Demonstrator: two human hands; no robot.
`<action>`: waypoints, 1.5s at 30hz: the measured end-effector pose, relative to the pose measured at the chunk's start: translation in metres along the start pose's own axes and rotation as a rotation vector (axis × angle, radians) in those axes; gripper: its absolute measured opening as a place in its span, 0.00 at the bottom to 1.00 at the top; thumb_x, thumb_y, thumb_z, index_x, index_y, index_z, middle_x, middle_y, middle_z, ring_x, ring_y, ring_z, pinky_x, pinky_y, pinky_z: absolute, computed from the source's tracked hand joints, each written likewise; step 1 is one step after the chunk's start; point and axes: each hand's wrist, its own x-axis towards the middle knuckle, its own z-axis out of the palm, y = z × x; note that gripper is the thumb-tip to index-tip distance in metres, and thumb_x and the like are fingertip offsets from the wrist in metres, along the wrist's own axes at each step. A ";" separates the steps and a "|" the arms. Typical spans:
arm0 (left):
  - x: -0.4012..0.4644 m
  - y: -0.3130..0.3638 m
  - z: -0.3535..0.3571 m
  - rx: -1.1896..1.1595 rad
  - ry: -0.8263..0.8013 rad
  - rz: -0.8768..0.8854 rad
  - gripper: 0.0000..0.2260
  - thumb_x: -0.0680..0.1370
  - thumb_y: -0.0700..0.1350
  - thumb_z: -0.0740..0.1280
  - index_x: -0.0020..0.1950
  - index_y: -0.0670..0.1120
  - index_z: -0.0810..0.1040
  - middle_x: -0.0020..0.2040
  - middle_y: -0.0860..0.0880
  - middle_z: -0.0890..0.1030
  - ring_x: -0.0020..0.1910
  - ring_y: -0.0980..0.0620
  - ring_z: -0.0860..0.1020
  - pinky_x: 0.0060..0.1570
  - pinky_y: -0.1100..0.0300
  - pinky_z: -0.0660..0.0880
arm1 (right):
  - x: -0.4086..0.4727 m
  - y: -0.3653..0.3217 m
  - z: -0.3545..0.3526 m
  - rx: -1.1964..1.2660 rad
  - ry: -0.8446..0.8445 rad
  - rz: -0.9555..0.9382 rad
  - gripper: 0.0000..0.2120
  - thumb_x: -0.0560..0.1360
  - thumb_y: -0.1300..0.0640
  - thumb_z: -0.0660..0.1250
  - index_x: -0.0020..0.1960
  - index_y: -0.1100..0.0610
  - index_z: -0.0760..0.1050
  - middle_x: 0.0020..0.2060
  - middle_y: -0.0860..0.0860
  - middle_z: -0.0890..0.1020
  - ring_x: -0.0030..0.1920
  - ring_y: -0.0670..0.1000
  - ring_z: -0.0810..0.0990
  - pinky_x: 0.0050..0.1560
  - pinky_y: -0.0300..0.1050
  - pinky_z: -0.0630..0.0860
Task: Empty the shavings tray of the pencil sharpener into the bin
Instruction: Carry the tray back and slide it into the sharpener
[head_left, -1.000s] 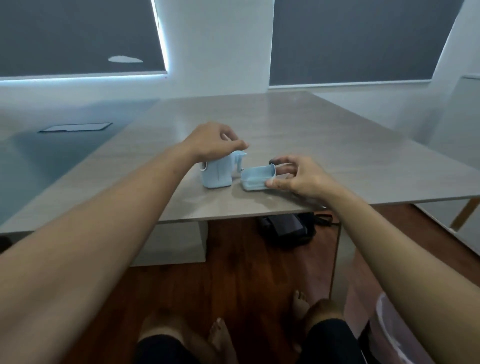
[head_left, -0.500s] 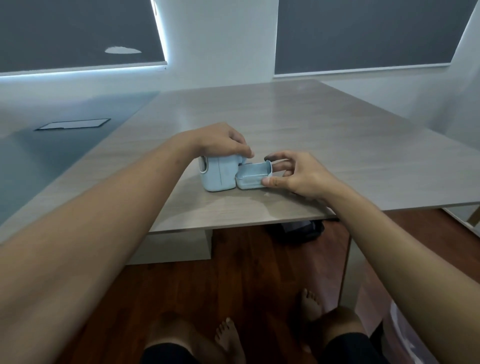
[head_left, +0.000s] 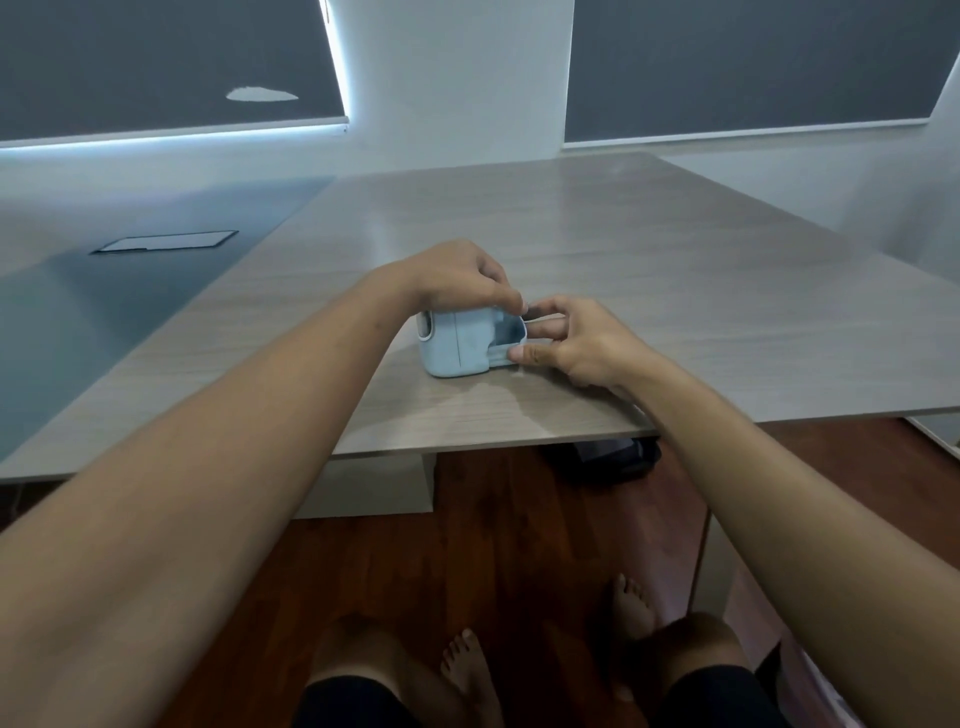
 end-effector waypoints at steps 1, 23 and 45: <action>0.000 0.000 0.000 -0.003 0.009 -0.004 0.10 0.69 0.54 0.73 0.46 0.51 0.85 0.48 0.51 0.84 0.48 0.52 0.79 0.51 0.55 0.77 | -0.001 -0.002 0.003 0.008 0.003 0.013 0.27 0.71 0.60 0.77 0.67 0.60 0.72 0.57 0.55 0.85 0.37 0.41 0.84 0.31 0.33 0.77; -0.013 -0.017 -0.007 -0.567 0.324 -0.127 0.21 0.72 0.62 0.70 0.49 0.45 0.83 0.46 0.50 0.85 0.42 0.55 0.81 0.48 0.58 0.75 | -0.011 -0.019 0.030 0.073 0.145 0.068 0.28 0.62 0.54 0.83 0.59 0.60 0.78 0.47 0.54 0.86 0.38 0.56 0.88 0.37 0.47 0.85; -0.136 -0.142 -0.033 -0.353 0.708 -0.313 0.28 0.63 0.51 0.81 0.61 0.47 0.82 0.50 0.51 0.84 0.51 0.54 0.82 0.58 0.57 0.77 | 0.040 -0.073 0.170 0.068 -0.085 -0.056 0.22 0.74 0.64 0.69 0.68 0.62 0.75 0.51 0.61 0.87 0.53 0.61 0.86 0.60 0.60 0.79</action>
